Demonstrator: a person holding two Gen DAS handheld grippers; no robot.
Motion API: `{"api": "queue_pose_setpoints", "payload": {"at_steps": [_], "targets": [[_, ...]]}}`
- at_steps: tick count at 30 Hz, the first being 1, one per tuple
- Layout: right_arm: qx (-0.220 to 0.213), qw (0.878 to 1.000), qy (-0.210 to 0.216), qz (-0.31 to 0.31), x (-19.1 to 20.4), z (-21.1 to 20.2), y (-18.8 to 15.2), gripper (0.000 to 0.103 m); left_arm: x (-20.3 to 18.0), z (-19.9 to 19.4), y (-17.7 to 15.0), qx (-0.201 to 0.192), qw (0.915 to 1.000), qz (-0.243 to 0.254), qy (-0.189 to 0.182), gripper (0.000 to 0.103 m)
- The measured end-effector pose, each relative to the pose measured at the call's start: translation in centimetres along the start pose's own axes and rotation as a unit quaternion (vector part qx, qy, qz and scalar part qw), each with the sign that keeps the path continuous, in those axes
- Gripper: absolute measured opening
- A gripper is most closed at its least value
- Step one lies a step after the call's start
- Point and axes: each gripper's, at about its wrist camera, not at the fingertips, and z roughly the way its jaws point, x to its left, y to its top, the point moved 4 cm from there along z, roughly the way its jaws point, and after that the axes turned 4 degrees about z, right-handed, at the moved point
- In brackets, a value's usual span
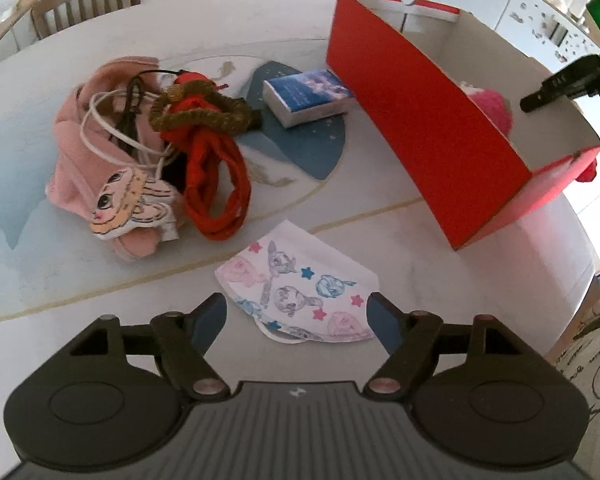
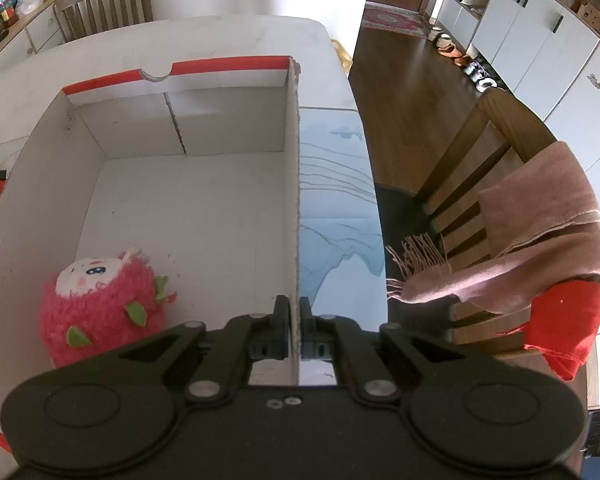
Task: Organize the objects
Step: 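Return the left tool to the pile above the printed tissue pack, then grasp the printed tissue pack with the left gripper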
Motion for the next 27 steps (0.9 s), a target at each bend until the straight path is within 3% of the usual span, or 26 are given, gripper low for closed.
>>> {"api": "queue_pose_setpoints", "payload": {"at_steps": [6, 14, 17, 19, 22, 23, 25, 27], "targets": [[0.0, 1.0, 0.001, -0.001, 0.1, 0.0, -0.1, 0.002, 0.7, 2.1, 0.1, 0.02, 0.9994, -0.017, 0.021, 0.076], [0.0, 1.0, 0.001, -0.002, 0.1, 0.0, -0.1, 0.002, 0.0, 2.9, 0.4, 0.024, 0.9987, 0.011, 0.043, 0.074], [0.001, 1.0, 0.001, 0.0, 0.2, 0.1, -0.2, 0.002, -0.4, 3.0, 0.4, 0.023, 0.9984, 0.026, 0.045, 0.065], [0.002, 1.0, 0.0, 0.0, 0.2, 0.1, -0.3, 0.002, -0.6, 2.8, 0.5, 0.02, 0.9984, 0.03, 0.043, 0.053], [0.003, 1.0, -0.001, 0.0, 0.2, 0.1, -0.4, 0.003, -1.1, 2.7, 0.6, 0.016, 0.9988, 0.035, 0.032, 0.029], [0.003, 1.0, -0.001, 0.0, 0.2, 0.1, -0.3, 0.003, -1.2, 2.7, 0.6, 0.015, 0.9987, 0.037, 0.031, 0.025], [0.003, 1.0, -0.001, 0.001, 0.3, 0.0, -0.4, 0.003, -1.4, 2.6, 0.6, 0.01, 0.998, 0.045, 0.043, 0.005], [0.003, 1.0, -0.001, 0.001, 0.3, 0.0, -0.4, 0.003, -1.3, 2.6, 0.7, 0.009, 0.9976, 0.046, 0.05, 0.002]]}}
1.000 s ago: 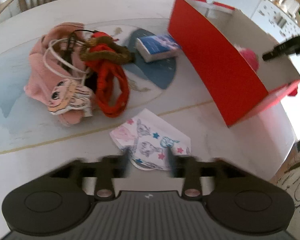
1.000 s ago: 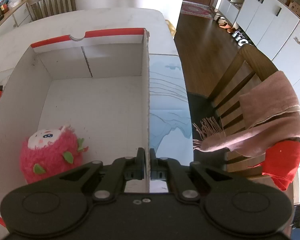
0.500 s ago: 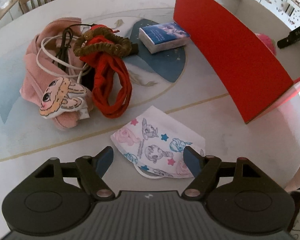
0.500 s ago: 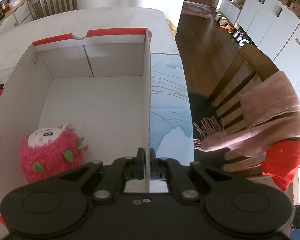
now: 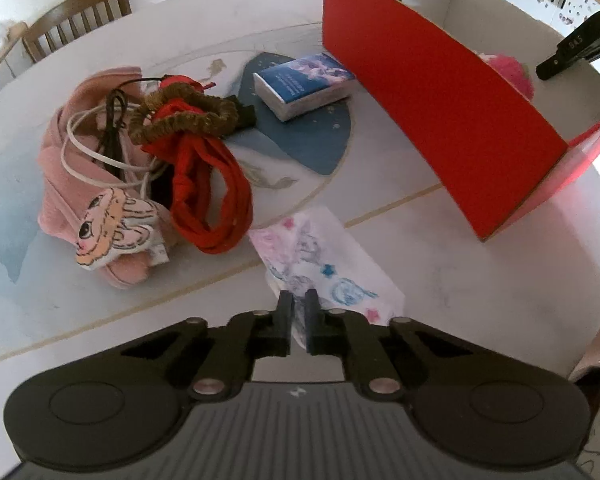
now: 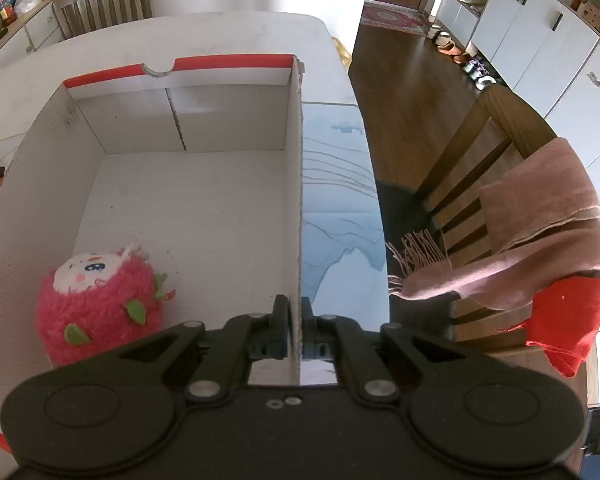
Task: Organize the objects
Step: 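Grasp the printed tissue pack with the left gripper, then carry the tissue pack into the box and release it beside the plush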
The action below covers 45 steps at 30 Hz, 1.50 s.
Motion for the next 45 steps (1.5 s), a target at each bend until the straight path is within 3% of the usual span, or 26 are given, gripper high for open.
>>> {"api": "queue_pose_setpoints", "payload": {"at_steps": [17, 23, 31, 38, 45], "targets": [[0.0, 1.0, 0.001, 0.0, 0.1, -0.2, -0.1, 0.003, -0.2, -5.3, 3.8, -0.07, 0.9967, 0.0, -0.039, 0.0], [0.001, 1.0, 0.001, -0.003, 0.1, -0.2, 0.1, 0.003, -0.8, -8.4, 7.6, -0.111, 0.9922, 0.022, -0.053, 0.0], [0.001, 1.0, -0.001, -0.008, 0.2, 0.0, 0.0, 0.003, -2.5, -10.6, 15.0, -0.153, 0.9832, 0.071, -0.071, 0.0], [-0.001, 1.0, 0.0, -0.014, 0.1, -0.2, 0.0, 0.002, -6.3, -8.9, 21.1, -0.16, 0.9766, 0.12, -0.08, 0.0], [-0.004, 1.0, 0.005, -0.017, 0.1, -0.4, -0.1, 0.001, -11.4, -2.7, 23.3, -0.116, 0.9758, 0.165, -0.085, 0.0]]}}
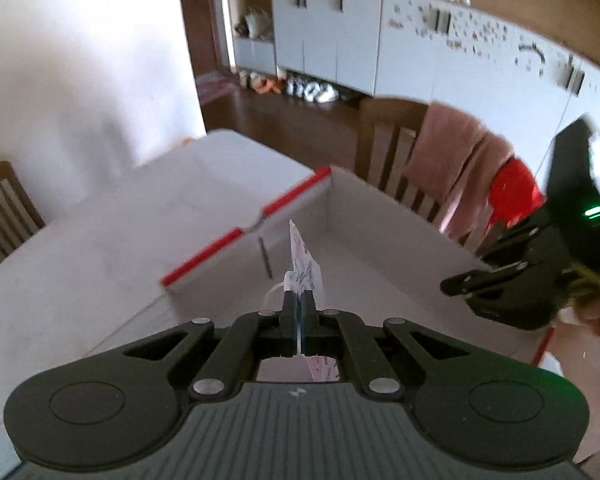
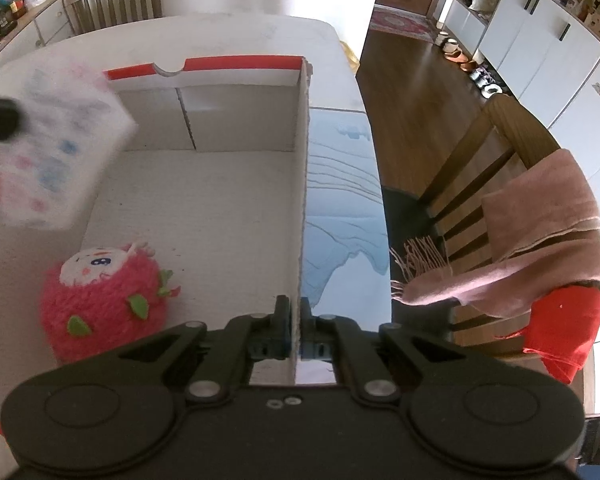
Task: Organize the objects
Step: 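Carry the tissue pack into the box and release it beside the plush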
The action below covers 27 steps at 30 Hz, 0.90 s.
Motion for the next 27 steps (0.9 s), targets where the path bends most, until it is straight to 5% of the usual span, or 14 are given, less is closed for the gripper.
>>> {"api": "queue_pose_setpoints", "payload": {"at_steps": [15, 27], "targets": [[0.0, 1.0, 0.0, 0.001, 0.2, -0.2, -0.1, 0.001, -1.3, 9.1, -1.5, 0.097, 0.9953, 0.004, 0.007, 0.0], [0.0, 1.0, -0.002, 0.002, 0.2, -0.3, 0.0, 0.001, -1.1, 10.1, -2.2, 0.122, 0.9925, 0.002, 0.012, 0.005]]}}
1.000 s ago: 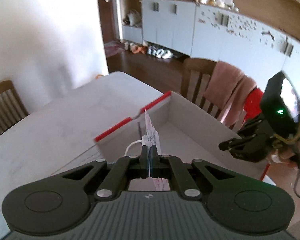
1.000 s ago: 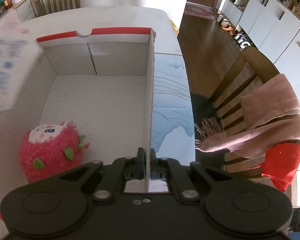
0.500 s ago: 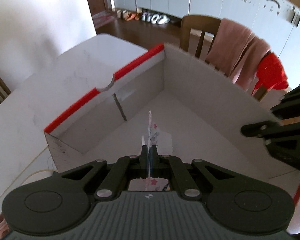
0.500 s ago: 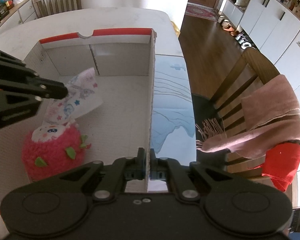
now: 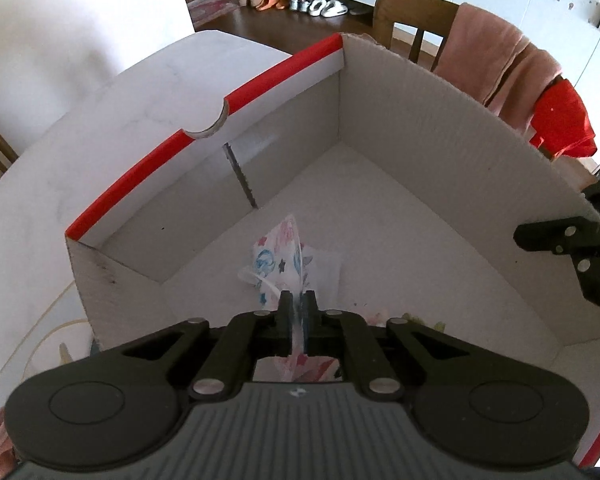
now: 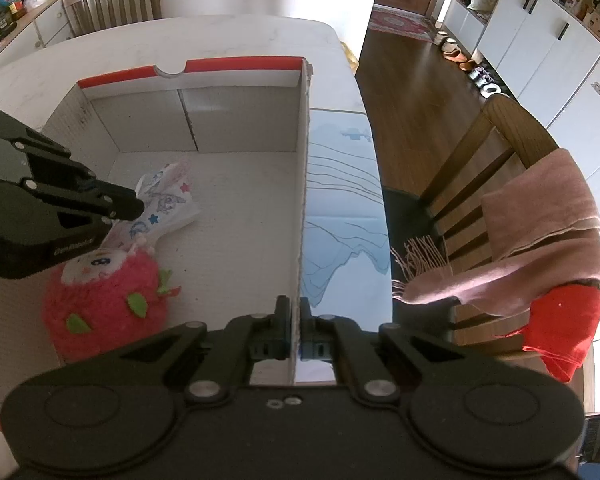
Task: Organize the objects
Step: 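Carry the tissue pack into the box and release it beside the plush, then return the left tool to the pile and grasp the cartoon face keychain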
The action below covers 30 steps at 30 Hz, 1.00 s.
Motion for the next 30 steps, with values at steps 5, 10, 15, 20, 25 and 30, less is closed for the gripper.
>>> {"api": "queue_pose_setpoints", "payload": {"at_steps": [5, 10, 15, 20, 25, 30], "targets": [[-0.001, 1.0, -0.002, 0.002, 0.0, -0.1, 0.0, 0.001, 0.1, -0.9, -0.3, -0.008, 1.0, 0.001, 0.003, 0.017], [0.0, 1.0, -0.003, 0.004, 0.0, 0.0, 0.0, 0.001, 0.4, -3.1, -0.9, -0.034, 0.9992, -0.007, -0.019, 0.033], [-0.001, 1.0, -0.005, 0.006, 0.1, -0.1, 0.1, 0.001, 0.6, -6.3, -1.7, -0.074, 0.9966, -0.013, -0.036, 0.063], [-0.002, 1.0, -0.003, 0.007, 0.1, -0.1, 0.1, 0.001, 0.9, -9.7, -2.6, -0.106, 0.9934, -0.018, -0.042, 0.063], [0.0, 1.0, -0.005, 0.007, 0.1, 0.1, 0.1, 0.001, 2.6, -12.9, -5.0, -0.13, 0.9903, -0.037, -0.032, 0.07], [0.002, 1.0, -0.004, 0.012, 0.0, 0.0, 0.1, 0.001, 5.2, -14.9, -8.6, -0.136, 0.9876, -0.077, -0.012, 0.07]]}}
